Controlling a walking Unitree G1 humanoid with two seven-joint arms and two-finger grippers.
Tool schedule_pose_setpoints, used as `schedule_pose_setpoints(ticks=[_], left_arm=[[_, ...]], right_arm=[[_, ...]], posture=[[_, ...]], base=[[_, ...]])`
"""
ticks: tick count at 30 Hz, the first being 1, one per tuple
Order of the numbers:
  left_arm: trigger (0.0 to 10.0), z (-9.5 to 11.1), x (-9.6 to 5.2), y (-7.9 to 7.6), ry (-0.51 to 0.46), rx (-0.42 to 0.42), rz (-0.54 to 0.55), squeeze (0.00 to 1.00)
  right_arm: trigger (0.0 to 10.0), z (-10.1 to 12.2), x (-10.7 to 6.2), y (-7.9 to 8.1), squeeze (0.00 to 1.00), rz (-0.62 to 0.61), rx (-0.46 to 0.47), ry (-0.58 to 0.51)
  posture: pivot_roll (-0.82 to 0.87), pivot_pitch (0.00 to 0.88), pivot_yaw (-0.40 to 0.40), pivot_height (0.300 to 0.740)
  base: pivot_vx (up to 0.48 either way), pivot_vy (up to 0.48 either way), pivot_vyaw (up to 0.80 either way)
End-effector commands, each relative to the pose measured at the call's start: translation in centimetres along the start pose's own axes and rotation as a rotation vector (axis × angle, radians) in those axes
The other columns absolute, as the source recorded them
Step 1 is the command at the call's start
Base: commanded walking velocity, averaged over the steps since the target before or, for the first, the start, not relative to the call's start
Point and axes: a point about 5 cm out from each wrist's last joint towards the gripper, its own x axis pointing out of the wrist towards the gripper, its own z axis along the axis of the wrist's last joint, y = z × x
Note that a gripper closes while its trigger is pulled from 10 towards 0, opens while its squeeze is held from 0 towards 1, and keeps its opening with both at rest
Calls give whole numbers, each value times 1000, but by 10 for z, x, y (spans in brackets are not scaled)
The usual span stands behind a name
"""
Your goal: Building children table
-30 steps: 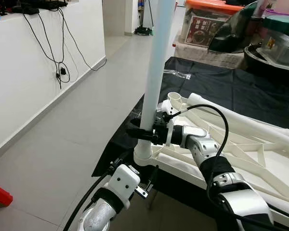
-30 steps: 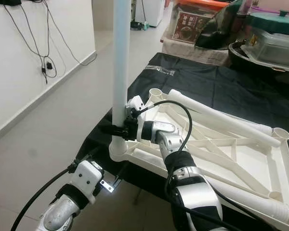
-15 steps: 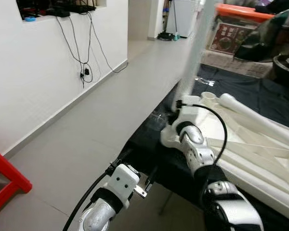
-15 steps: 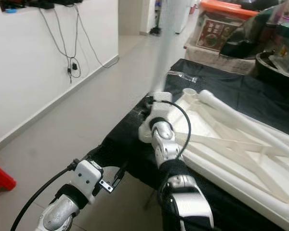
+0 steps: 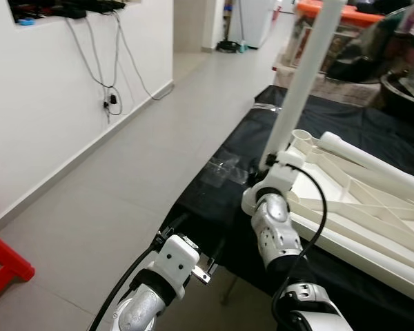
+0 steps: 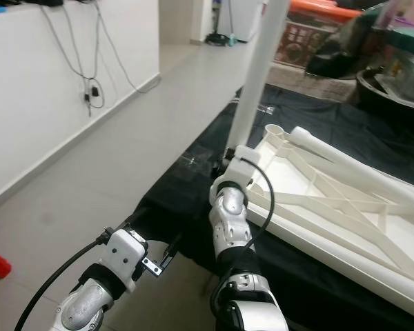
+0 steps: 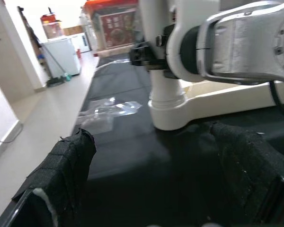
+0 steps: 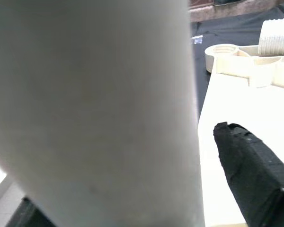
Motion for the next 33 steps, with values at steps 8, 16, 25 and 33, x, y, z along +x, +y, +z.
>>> schedule_pose_setpoints(ticks=[8,16,25,33], left_arm=[[10000,-3,-1,-3,14,5,-11,0],[10000,-3,0,-2,13,8,-11,0],[10000,-1,0,-3,11,7,-9,0],[10000,-1,0,-2,11,6,-7,0]], right_arm=[[10000,18,9,20,0,598,-31,82],[10000,13,-4,22,0,1144,-184,264],[5451,16,-13,31,0,1448,-174,346],[0,14,-10,33,0,1400,-211,299]], posture=[[79,51,-88,740],[87,59,-91,740],[97,70,-91,740],[97,73,-92,740]], base=[[0,0,0],[0,0,0],[0,0,0],[0,0,0]])
